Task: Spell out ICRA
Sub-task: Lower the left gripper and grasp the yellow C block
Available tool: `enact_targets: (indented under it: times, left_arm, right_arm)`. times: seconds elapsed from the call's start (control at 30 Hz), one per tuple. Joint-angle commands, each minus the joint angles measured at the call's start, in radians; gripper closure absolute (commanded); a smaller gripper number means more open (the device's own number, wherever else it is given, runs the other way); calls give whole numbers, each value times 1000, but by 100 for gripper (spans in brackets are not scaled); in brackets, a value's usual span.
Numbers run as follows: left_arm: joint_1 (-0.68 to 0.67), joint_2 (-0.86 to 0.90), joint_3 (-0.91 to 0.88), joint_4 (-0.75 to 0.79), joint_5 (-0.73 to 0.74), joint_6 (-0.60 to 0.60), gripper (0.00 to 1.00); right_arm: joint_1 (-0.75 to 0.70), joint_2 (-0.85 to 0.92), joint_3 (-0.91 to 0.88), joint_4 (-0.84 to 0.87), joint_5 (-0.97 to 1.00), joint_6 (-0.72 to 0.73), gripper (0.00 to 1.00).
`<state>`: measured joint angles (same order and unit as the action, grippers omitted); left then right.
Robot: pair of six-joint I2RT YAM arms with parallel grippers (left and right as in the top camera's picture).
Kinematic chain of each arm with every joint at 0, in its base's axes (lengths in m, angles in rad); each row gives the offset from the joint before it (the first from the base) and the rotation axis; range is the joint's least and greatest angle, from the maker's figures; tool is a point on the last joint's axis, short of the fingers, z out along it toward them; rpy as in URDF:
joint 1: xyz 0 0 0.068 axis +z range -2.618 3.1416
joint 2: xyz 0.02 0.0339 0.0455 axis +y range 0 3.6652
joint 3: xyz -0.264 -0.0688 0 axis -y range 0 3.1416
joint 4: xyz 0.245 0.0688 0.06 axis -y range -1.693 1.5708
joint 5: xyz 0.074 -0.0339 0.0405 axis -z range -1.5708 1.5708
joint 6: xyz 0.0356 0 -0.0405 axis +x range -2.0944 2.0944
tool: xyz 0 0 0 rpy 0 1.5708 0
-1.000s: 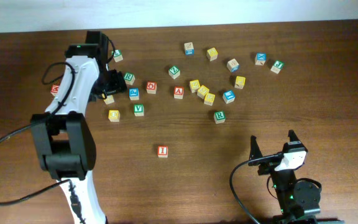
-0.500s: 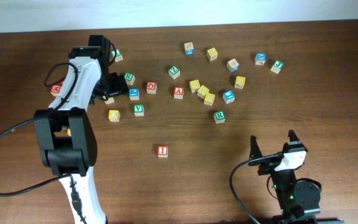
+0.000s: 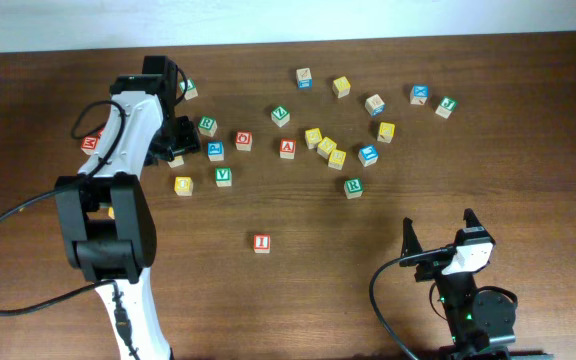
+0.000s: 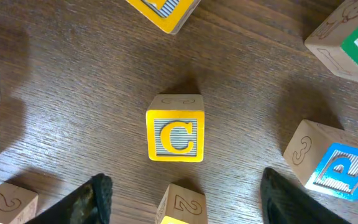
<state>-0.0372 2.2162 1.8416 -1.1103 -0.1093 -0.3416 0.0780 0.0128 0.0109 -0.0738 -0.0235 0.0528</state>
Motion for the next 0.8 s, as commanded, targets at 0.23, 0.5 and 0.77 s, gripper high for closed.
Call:
enact_targets:
  times: [0.23,0.5,0.77]
  left_arm:
    - [7,84,-8,21,-11,-5,33]
    - [7,84,-8,55,-12,-5,52]
    - [7,86,-8,108,-21,-5,48]
  right_arm:
    - [-7,-6,-5,-5,8,7,2]
    - [-7,-6,-5,-5,8,7,2]
    - [-7,-6,-5,-5,8,7,2]
